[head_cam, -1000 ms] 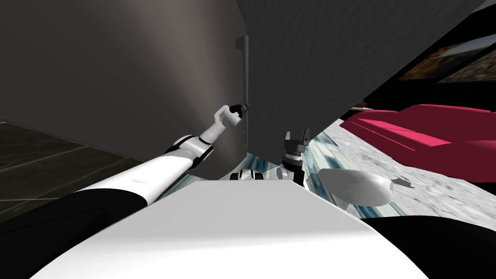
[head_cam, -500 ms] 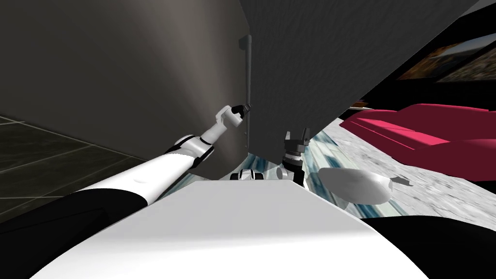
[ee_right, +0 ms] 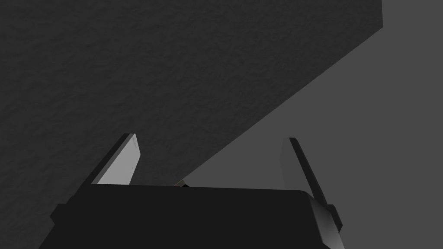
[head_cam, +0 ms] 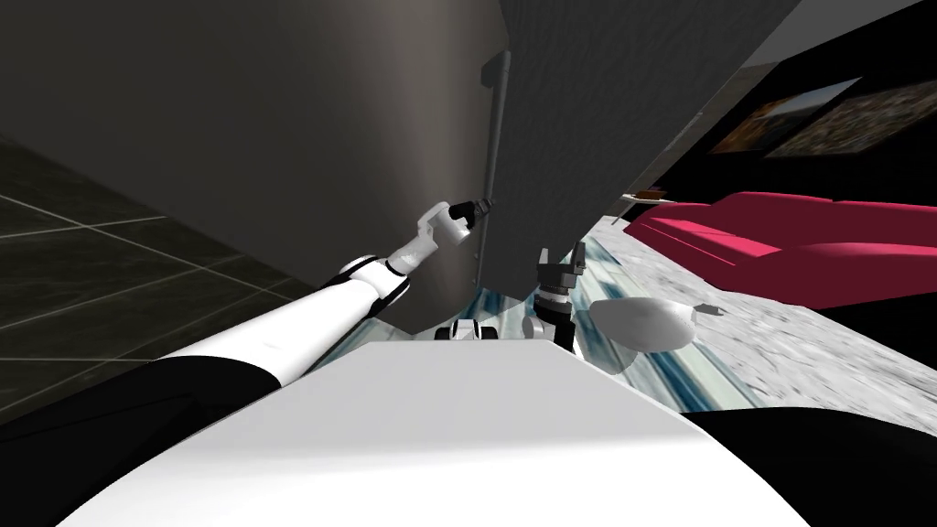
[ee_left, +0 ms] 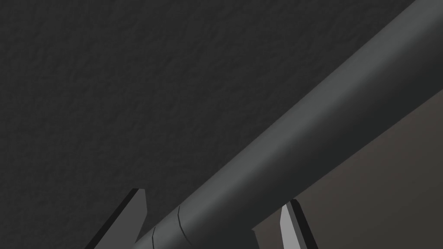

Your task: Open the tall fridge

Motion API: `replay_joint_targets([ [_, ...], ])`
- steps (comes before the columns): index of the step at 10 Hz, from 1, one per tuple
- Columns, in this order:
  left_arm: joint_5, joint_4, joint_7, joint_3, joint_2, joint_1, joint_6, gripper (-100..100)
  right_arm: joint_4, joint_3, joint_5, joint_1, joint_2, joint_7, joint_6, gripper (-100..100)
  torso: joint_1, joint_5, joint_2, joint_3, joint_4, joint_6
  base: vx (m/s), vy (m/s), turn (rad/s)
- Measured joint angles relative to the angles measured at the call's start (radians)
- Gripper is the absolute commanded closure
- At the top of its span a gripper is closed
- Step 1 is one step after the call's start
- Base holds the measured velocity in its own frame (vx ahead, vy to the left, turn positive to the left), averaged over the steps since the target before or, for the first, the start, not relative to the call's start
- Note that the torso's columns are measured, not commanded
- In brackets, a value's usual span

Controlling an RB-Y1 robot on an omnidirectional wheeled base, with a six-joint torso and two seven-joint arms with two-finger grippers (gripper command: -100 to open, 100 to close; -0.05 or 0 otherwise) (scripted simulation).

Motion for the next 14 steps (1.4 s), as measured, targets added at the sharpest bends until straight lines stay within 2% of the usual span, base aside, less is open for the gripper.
replay_joint_targets([
  [2, 0.029, -0.044, -0.001, -0.027, -0.010, -0.009, 0.011, 100, 0.000, 0.000, 0.000, 0.000, 0.000, 0.000, 0.000, 0, 0.001, 0.001, 0.003, 0.002, 0.001, 0.001, -0.157, 0.081, -0.067],
  [3, 0.037, -0.047, -0.001, -0.041, -0.021, -0.008, -0.003, 100, 0.000, 0.000, 0.000, 0.000, 0.000, 0.000, 0.000, 0, -0.001, 0.001, 0.000, 0.001, -0.002, 0.003, -0.116, 0.041, -0.030],
  [5, 0.039, -0.065, 0.002, -0.055, -0.030, -0.002, 0.003, 100, 0.000, 0.000, 0.000, 0.000, 0.000, 0.000, 0.000, 0, -0.002, -0.001, -0.005, -0.003, -0.001, 0.000, -0.083, 0.046, -0.025],
  [6, 0.053, -0.057, 0.000, -0.068, -0.039, -0.017, -0.010, 100, 0.000, 0.000, 0.000, 0.000, 0.000, 0.000, 0.000, 0, -0.002, -0.003, -0.001, 0.000, -0.004, 0.005, -0.106, 0.118, -0.062],
  [9, 0.067, -0.126, 0.009, -0.099, -0.055, -0.012, 0.007, 100, 0.000, 0.000, 0.000, 0.000, 0.000, 0.000, 0.000, 0, -0.001, -0.001, -0.003, -0.001, -0.003, -0.001, -0.080, 0.084, -0.036],
  [13, 0.100, -0.232, 0.019, -0.146, -0.063, -0.007, 0.018, 100, 0.000, 0.000, 0.000, 0.000, 0.000, 0.000, 0.000, 0, 0.002, 0.000, 0.000, 0.001, -0.004, 0.001, -0.118, 0.109, -0.044],
  [14, 0.117, -0.254, 0.022, -0.160, -0.068, -0.017, 0.026, -100, 0.000, 0.000, 0.000, 0.000, 0.000, 0.000, 0.000, 0, 0.001, 0.000, 0.001, 0.000, -0.002, 0.001, -0.054, 0.046, 0.002],
])
